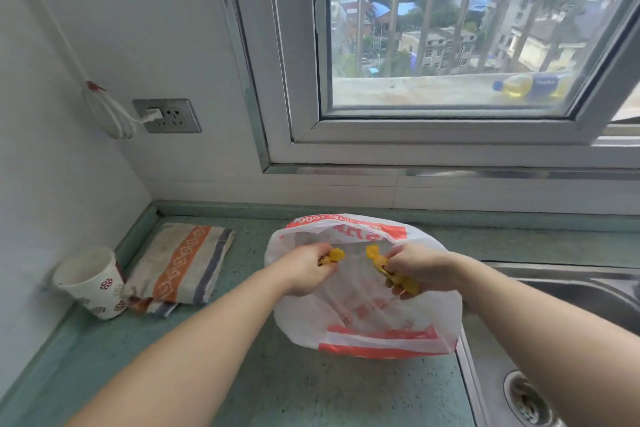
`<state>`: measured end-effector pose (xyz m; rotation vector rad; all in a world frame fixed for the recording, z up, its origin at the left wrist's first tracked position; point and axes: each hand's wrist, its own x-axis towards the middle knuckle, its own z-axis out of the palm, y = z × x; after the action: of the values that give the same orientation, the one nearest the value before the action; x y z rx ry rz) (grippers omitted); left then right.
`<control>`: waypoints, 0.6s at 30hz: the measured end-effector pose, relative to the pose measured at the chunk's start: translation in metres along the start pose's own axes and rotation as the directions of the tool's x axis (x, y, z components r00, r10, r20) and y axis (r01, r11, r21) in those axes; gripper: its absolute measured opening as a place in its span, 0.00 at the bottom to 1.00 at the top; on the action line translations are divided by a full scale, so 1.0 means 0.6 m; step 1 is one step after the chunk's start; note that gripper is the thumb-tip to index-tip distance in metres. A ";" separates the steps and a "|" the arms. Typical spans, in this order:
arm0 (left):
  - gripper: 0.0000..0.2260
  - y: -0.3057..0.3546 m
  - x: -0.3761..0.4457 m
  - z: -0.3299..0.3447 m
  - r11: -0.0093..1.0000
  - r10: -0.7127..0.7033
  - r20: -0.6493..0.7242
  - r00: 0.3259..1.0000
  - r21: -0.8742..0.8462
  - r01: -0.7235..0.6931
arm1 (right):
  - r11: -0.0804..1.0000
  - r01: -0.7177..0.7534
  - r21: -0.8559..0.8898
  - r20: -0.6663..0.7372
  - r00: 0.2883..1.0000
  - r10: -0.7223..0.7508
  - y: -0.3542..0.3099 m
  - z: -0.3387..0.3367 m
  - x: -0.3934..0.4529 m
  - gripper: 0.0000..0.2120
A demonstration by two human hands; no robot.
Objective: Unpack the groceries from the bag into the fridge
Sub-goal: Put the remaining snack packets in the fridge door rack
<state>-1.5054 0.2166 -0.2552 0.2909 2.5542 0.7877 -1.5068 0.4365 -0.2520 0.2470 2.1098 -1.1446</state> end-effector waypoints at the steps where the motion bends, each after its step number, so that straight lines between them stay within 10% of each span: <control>1: 0.10 0.010 -0.006 -0.008 0.999 0.007 -0.014 1.000 0.048 -0.006 | 1.000 -0.016 -0.018 0.036 0.999 0.017 -0.007 -0.001 -0.010 0.07; 12: 0.13 0.092 -0.094 -0.084 0.999 0.011 -0.210 0.978 -0.033 -0.018 | 0.983 0.181 -0.034 -0.117 0.976 -0.184 -0.072 -0.044 -0.130 0.24; 18: 0.10 0.111 -0.131 -0.097 0.993 0.108 -0.310 0.945 -0.015 -0.119 | 0.968 0.250 -0.020 -0.315 0.917 -0.244 -0.084 -0.046 -0.221 0.07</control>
<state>-1.4599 0.2173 -0.1459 0.3289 2.8322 0.9870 -1.4475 0.4498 -0.1207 0.1858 2.4674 -1.3474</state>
